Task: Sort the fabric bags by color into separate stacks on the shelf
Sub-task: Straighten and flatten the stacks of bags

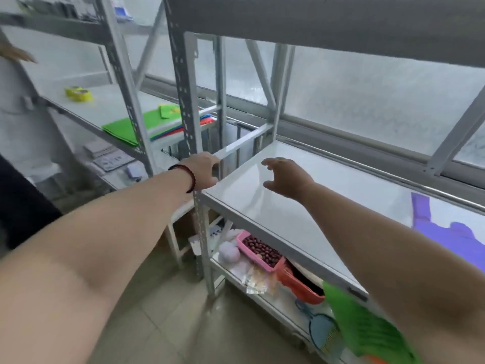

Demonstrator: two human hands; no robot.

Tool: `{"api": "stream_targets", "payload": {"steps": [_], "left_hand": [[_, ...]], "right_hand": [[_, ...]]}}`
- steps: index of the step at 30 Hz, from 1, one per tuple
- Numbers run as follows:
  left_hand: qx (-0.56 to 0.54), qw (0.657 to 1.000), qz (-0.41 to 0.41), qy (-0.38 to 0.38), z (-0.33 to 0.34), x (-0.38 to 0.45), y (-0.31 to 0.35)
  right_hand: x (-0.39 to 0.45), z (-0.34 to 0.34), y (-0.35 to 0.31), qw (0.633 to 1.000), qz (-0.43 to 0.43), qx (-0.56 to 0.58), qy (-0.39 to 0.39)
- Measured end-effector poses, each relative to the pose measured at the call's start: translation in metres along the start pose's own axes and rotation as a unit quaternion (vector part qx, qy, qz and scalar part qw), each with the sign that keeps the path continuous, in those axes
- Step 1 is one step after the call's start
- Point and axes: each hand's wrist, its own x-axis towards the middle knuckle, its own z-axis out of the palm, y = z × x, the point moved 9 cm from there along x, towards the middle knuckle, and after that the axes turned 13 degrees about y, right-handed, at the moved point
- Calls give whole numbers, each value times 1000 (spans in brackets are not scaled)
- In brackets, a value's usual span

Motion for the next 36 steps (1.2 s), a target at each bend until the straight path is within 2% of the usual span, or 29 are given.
{"api": "stream_targets", "payload": {"steps": [8, 14, 18, 26, 36], "left_hand": [[17, 997, -69, 17, -28, -19, -185], [13, 991, -130, 22, -38, -32, -289], [14, 986, -161, 37, -43, -28, -342], [25, 978, -200, 55, -41, 27, -447], [4, 986, -164, 34, -8, 160, -537]], "right_hand": [[80, 67, -157, 996, -63, 55, -5], [130, 111, -256, 989, -133, 59, -23], [169, 136, -304, 985, -149, 75, -34], [273, 190, -373, 978, -188, 84, -36], [404, 244, -395, 982, -156, 91, -57]]}}
